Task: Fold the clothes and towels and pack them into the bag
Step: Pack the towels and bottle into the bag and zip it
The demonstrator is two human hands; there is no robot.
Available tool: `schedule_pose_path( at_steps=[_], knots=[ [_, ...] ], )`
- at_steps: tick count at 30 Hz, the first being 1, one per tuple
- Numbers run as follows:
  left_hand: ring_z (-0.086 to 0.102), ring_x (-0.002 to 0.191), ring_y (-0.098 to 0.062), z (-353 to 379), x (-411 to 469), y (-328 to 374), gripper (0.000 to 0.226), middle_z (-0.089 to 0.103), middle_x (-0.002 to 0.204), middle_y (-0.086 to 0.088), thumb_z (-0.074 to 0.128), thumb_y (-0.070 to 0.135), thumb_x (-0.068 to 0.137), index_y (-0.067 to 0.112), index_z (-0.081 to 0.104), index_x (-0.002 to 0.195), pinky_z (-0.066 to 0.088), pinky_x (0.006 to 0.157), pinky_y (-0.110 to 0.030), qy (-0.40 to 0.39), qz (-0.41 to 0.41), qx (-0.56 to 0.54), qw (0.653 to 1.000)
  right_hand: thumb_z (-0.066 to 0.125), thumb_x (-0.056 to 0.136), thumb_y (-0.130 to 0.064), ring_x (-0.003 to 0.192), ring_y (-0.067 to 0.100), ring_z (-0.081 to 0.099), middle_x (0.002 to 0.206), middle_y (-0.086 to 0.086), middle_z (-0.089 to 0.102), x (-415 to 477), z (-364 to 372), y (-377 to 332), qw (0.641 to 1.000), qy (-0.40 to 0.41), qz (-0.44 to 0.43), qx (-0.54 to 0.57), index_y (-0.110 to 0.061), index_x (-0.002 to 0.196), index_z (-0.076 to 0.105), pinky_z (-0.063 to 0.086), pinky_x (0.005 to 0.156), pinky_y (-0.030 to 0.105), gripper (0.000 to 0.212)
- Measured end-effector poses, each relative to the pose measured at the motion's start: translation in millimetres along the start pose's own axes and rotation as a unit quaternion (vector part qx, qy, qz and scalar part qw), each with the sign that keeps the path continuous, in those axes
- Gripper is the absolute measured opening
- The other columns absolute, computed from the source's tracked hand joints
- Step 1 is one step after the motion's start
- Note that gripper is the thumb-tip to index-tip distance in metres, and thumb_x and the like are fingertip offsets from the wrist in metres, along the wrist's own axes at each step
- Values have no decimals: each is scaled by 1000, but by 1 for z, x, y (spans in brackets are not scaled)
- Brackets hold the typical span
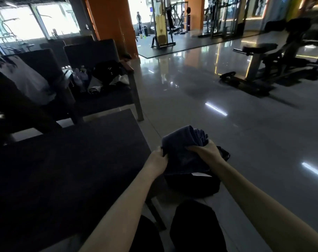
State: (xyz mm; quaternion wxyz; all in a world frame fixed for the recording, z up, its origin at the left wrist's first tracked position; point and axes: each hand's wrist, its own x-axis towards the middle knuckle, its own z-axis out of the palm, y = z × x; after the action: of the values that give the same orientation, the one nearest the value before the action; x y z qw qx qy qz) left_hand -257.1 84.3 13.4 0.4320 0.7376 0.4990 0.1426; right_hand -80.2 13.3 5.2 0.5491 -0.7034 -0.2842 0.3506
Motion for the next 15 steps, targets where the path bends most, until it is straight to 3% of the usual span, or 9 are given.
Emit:
schedule_pose_path(
  at_steps=[5, 8, 11, 15],
  knots=[
    [49, 119, -25, 51, 54, 0, 46, 50, 134, -5, 45, 40, 96, 17, 44, 135, 43, 101, -44, -37, 28, 169, 984, 80, 36, -54, 85, 24, 64, 99, 6, 66, 46, -30, 51, 996, 46, 67, -47, -13, 110, 58, 55, 75, 37, 88],
    [46, 123, -28, 76, 90, -3, 47, 45, 139, -8, 43, 39, 98, 14, 42, 138, 41, 102, -44, -70, 28, 241, 968, 81, 47, -46, 81, 21, 63, 97, 7, 65, 72, -43, 82, 990, 62, 112, -55, -11, 111, 56, 50, 63, 30, 77],
    [44, 125, -29, 99, 125, -14, 49, 41, 141, -9, 41, 37, 99, 12, 38, 141, 41, 101, -43, -108, 15, 305, 946, 84, 59, -36, 81, 22, 62, 98, 9, 64, 101, -50, 113, 984, 85, 150, -40, -10, 114, 54, 49, 61, 30, 68],
    [42, 124, -30, 129, 169, -33, 44, 43, 137, -12, 39, 37, 99, 9, 42, 134, 39, 99, -44, -158, 21, 412, 897, 82, 42, -50, 81, 25, 64, 97, 9, 65, 141, -47, 154, 976, 115, 182, -28, -12, 113, 56, 54, 66, 36, 84]
  ],
)
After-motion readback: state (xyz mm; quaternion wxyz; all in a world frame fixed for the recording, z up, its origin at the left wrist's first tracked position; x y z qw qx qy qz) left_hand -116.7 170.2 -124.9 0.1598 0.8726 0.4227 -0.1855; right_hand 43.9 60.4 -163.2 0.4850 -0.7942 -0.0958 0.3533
